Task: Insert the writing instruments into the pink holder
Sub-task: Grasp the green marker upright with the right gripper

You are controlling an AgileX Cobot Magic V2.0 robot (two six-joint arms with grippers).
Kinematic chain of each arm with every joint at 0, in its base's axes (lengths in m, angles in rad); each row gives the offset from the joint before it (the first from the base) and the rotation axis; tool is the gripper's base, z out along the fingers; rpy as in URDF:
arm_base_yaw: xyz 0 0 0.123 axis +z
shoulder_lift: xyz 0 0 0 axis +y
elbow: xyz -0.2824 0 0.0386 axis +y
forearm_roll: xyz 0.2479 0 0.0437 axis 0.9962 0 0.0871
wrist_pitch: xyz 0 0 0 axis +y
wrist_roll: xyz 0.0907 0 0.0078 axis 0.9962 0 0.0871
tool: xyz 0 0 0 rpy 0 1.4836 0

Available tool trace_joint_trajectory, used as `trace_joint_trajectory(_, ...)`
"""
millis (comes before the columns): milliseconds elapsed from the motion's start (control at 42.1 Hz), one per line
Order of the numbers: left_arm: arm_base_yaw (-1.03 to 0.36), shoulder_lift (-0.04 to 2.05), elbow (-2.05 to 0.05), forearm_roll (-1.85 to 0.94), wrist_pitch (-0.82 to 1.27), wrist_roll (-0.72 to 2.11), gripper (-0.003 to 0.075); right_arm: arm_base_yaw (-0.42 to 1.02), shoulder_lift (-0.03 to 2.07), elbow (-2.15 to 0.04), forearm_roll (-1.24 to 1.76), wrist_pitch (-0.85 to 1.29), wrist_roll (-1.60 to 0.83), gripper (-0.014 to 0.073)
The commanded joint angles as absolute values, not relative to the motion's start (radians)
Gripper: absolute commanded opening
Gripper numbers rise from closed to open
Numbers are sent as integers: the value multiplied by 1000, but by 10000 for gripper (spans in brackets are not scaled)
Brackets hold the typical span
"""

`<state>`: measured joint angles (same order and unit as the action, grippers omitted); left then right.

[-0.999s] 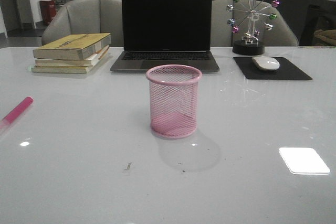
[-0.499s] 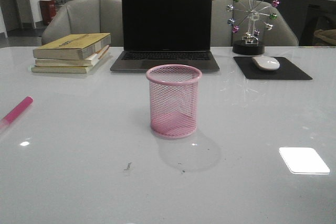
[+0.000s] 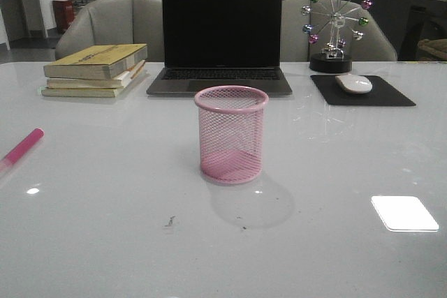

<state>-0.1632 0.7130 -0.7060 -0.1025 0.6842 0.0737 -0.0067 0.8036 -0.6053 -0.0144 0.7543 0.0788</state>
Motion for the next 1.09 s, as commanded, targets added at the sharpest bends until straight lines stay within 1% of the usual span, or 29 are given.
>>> trace_joint_trajectory(0, -249, 717, -729, -113, 590, 87, 585, -51, 890, -675, -43, 682, 99, 506)
trace_joint_trajectory(119, -359, 717, -728, -109, 590, 112, 562, -111, 1020, -744, -44, 692, 99, 506)
trace_joint_trajectory(214, -438, 717, -728, -109, 592, 112, 559, -163, 1140, -814, -44, 700, 98, 506)
trace_joint_trajectory(357, -509, 717, -728, -109, 592, 112, 559, -191, 1316, -915, -44, 710, 64, 506)
trace_joint_trajectory(594, -524, 717, -728, -109, 596, 112, 559, -191, 1597, -1090, -36, 763, 26, 506)
trace_joint_trajectory(737, -524, 717, -728, -109, 604, 112, 559, -200, 1714, -1193, -18, 798, -13, 506)
trace_joint_trajectory(1070, -524, 717, -728, -109, 604, 112, 559, -208, 1882, -1348, 0, 790, -57, 506)
